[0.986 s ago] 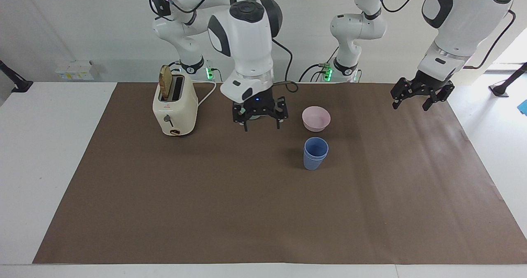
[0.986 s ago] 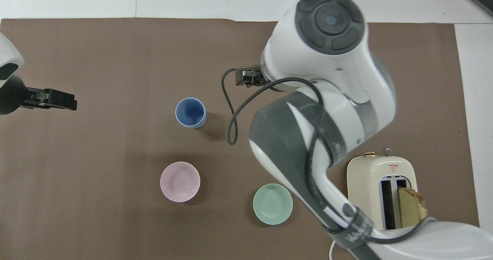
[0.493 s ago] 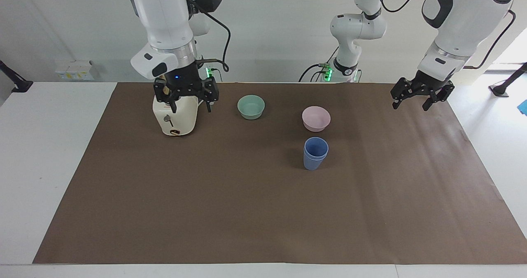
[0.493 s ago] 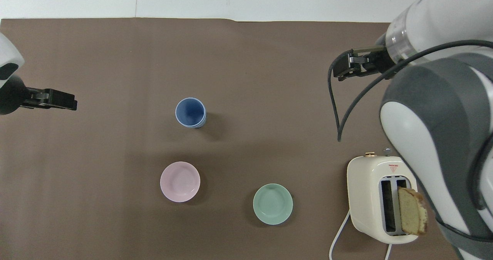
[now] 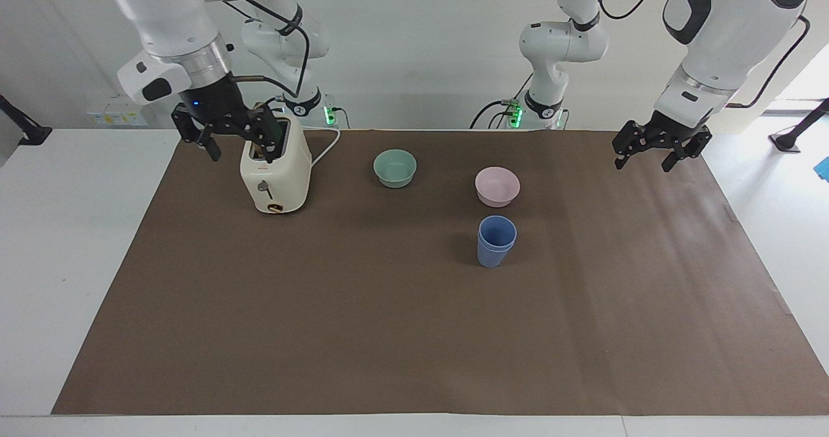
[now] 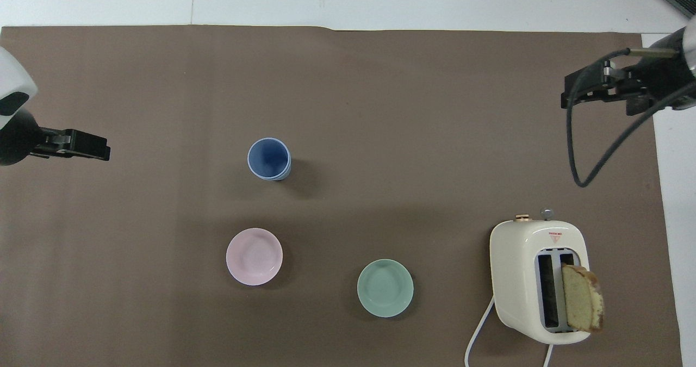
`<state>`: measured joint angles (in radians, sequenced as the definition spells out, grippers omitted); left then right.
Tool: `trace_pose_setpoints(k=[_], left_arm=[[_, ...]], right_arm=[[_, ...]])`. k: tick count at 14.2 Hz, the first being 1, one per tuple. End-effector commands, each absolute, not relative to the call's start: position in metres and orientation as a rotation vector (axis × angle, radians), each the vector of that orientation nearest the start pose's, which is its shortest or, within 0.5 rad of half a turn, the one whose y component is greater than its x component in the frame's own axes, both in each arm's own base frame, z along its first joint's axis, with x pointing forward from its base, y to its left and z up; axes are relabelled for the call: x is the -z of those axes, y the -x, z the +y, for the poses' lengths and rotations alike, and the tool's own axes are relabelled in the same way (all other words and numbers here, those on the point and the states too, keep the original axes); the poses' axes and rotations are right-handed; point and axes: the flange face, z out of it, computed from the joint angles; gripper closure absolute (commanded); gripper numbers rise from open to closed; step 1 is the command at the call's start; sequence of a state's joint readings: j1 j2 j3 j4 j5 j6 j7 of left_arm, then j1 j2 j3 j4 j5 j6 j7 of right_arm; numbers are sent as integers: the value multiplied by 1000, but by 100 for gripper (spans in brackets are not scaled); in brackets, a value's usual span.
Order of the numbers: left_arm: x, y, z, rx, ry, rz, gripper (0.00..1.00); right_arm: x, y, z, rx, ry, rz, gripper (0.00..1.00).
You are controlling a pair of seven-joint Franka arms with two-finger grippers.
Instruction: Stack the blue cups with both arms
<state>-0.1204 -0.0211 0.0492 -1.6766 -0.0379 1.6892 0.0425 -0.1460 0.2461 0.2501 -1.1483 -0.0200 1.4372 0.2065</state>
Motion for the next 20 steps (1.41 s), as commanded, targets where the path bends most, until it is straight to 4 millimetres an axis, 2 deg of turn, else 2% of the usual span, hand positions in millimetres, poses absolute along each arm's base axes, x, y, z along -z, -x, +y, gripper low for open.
trace_pose_setpoints(k=[1,2,6,11,13,16,17,20], left_arm=[[-603,-555,-42,36,3182,173,0],[-603,-555,-42,36,3182,173,0],[-602,-554,-42,33,3182,175,0],[-602,-554,-39,34,3182,170,0],[-602,-554,-39,34,3182,170,0],[-602,-554,-39,34,3182,170,0],[-602,-554,-39,34,3182,170,0],[-603,-554,-39,36,3182,170,0]], right_arm=[[-663,-605,13,27,3076,197,0],[-663,-603,1,23,3074,229,0],[-655,-593,0,30,3102,239,0],[-651,-593,-8,52,3136,258,0],[-635,-597,-8,38,3138,255,0],[-630,-600,-7,52,3136,254,0],[-619,-602,-7,29,3140,238,0],[-616,-603,-9,41,3143,216,0]])
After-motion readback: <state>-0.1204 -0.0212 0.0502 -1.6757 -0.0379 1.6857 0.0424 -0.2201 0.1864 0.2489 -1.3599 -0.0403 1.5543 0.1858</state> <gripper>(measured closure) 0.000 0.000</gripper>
